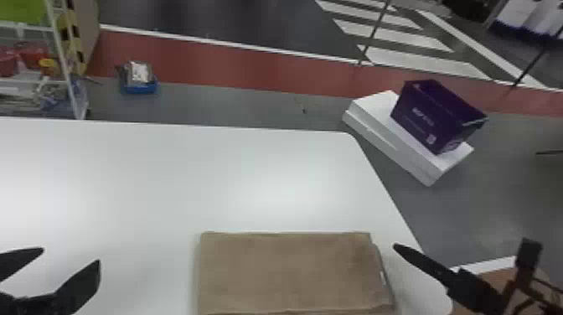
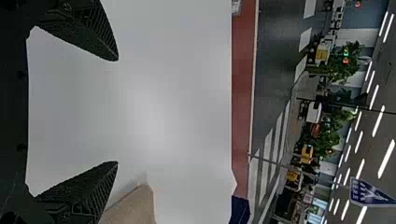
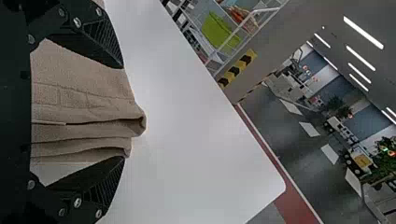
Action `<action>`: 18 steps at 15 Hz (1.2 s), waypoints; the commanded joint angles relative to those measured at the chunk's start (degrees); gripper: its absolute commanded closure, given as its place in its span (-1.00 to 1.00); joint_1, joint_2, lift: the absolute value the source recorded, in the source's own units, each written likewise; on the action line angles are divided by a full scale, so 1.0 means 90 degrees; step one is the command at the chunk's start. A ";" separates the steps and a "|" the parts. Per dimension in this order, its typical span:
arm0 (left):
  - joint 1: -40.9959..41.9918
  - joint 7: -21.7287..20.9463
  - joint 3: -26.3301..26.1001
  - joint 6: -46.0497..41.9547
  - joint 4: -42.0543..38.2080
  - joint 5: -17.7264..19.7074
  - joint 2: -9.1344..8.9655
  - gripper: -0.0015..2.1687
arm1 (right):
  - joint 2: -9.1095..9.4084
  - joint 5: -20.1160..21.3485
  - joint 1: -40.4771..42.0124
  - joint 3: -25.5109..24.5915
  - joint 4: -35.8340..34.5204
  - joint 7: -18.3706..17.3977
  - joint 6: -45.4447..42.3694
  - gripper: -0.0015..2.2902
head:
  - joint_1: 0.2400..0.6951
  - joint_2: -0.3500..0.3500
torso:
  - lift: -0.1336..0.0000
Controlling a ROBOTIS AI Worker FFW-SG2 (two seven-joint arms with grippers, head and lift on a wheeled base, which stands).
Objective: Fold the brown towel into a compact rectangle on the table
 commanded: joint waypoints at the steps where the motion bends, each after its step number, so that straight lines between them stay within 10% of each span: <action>1: 0.0057 -0.0051 -0.0074 0.0009 -0.0131 0.0286 -0.0017 -0.91 | -0.0029 0.0208 0.0001 0.0080 0.0023 -0.0100 -0.0033 -0.96 | 1.00 -1.00 | -0.84; 12: 0.0018 -0.0110 -0.0211 0.0009 -0.0131 0.0325 -0.0017 -0.91 | -0.0049 0.0726 -0.0155 0.0763 0.0052 -0.0256 0.0104 -0.81 | 1.00 -1.00 | -0.84; 18: -0.0011 -0.0110 -0.0211 0.0009 -0.0150 0.0325 -0.0017 -0.80 | 0.0000 0.0687 -0.0175 0.1252 -0.0153 -0.0198 0.0631 -0.33 | 1.00 -1.00 | -0.84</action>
